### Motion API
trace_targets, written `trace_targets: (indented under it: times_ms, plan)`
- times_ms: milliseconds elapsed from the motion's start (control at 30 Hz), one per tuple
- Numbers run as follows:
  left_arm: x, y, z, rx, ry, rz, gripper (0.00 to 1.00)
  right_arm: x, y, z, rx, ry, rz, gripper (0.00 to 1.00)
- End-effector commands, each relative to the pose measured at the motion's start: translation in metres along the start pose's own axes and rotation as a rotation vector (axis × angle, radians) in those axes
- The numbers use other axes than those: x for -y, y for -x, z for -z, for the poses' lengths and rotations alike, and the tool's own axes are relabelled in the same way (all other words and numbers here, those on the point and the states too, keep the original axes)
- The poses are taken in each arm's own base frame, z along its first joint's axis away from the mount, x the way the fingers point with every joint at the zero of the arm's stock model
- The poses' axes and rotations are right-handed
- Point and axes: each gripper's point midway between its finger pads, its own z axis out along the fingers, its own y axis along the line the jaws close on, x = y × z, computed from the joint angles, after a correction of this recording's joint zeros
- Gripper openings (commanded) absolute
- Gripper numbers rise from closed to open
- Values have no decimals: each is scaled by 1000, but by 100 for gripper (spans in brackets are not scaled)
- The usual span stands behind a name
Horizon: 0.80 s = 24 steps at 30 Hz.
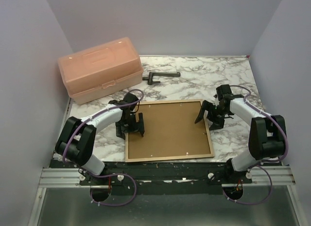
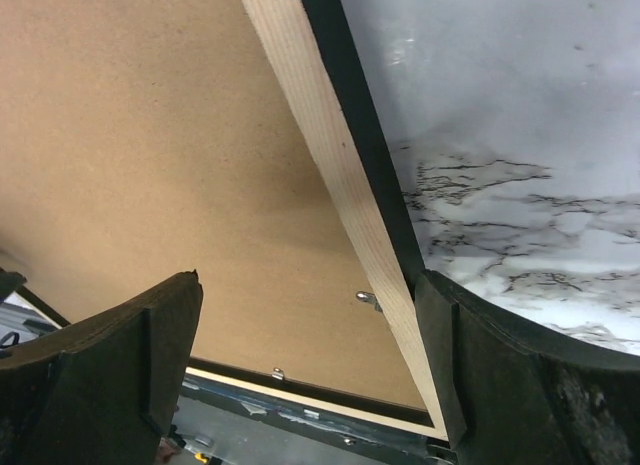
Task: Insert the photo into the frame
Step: Move the photo frame to the center of the board, then install the photo frame at the center of the board.
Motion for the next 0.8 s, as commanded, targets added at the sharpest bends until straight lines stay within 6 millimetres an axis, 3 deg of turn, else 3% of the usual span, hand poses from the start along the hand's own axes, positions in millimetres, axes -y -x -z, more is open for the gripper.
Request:
trace_targets:
  times_ms: [0, 167, 333, 467, 600, 767]
  plan:
    - [45, -20, 5, -22, -161, -6, 95, -5, -21, -2, -64, 66, -19, 95]
    - [53, -47, 5, -42, -186, -18, 94, 2, -40, 4, -69, 58, -45, 95]
    - [48, -61, 6, -42, -198, -13, 96, 15, -31, 9, -6, -22, -44, 96]
    - [27, -43, 9, 24, -109, 10, 98, 12, -22, 10, 15, -26, -46, 96]
    - [11, -13, 11, 82, -59, 58, 99, 12, -20, 6, 5, -26, -41, 96]
    - [0, 19, 13, 120, 12, 82, 94, 13, -23, 0, -11, -17, -46, 96]
